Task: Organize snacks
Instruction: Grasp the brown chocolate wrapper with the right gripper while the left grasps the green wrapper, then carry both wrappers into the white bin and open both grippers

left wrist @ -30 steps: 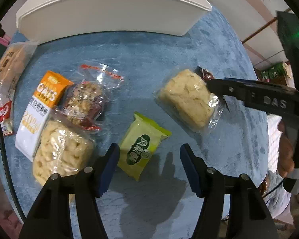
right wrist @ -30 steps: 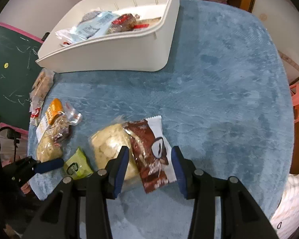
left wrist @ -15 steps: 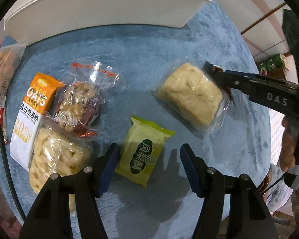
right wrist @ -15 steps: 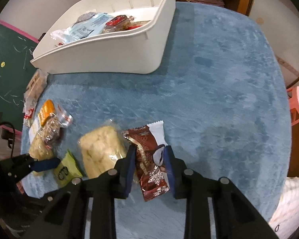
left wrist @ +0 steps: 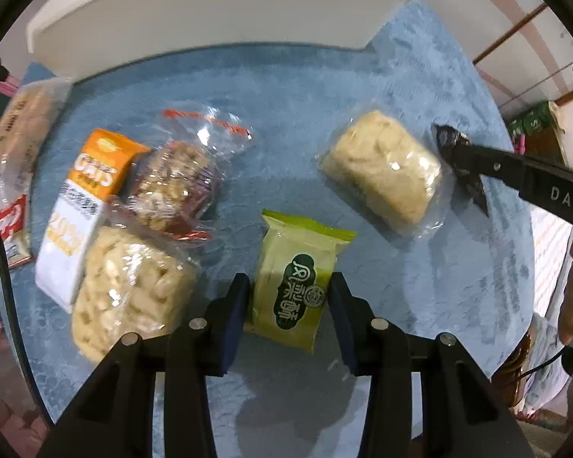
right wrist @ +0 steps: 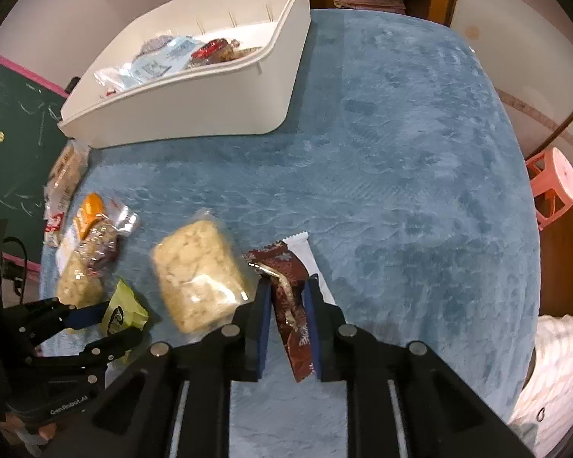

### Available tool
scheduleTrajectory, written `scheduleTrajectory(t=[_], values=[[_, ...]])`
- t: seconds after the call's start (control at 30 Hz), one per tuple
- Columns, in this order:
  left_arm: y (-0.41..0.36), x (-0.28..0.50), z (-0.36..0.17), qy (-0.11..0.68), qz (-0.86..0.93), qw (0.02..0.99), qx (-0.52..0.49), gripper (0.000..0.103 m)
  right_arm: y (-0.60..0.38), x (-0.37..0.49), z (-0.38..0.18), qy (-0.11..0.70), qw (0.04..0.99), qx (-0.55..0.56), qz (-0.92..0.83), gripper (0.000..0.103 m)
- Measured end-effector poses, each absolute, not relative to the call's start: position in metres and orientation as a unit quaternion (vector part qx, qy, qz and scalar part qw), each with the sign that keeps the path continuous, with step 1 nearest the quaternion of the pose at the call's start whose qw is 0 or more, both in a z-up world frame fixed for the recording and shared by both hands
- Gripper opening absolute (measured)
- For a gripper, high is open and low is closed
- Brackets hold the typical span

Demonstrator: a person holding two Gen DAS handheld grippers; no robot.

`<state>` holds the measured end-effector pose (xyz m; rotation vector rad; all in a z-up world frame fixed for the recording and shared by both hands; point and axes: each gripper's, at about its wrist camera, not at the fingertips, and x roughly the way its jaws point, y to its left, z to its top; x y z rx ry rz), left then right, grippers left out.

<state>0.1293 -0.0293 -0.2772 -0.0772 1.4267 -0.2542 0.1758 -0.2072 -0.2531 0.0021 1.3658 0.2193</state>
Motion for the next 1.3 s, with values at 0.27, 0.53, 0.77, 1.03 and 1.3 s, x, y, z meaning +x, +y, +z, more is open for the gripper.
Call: scheduleTrajectory(t=[0.27, 0.53, 0.77, 1.03, 1.3], values=[[-0.022, 0.115, -0.226, 0.611, -0.111, 0.783, -0.047, 0.040, -0.203, 0.156, -0.235, 0.625, 0.771, 0.015, 0.123, 0.012], [-0.009, 0.116, -0.174, 0.581, -0.107, 0.805, -0.052, 0.040, -0.185, 0.144, -0.192, 0.594, 0.789, 0.022, 0.159, 0.011], [0.001, 0.134, -0.128, 0.551, -0.099, 0.827, -0.057, 0.040, -0.163, 0.155, -0.139, 0.547, 0.814, 0.021, 0.193, 0.011], [0.027, 0.174, -0.059, 0.479, -0.081, 0.872, -0.054, 0.041, -0.139, 0.187, -0.080, 0.482, 0.851, 0.010, 0.211, 0.011], [0.046, 0.217, -0.007, 0.419, -0.074, 0.903, -0.057, 0.041, -0.126, 0.230, -0.031, 0.421, 0.882, 0.025, 0.210, 0.011]])
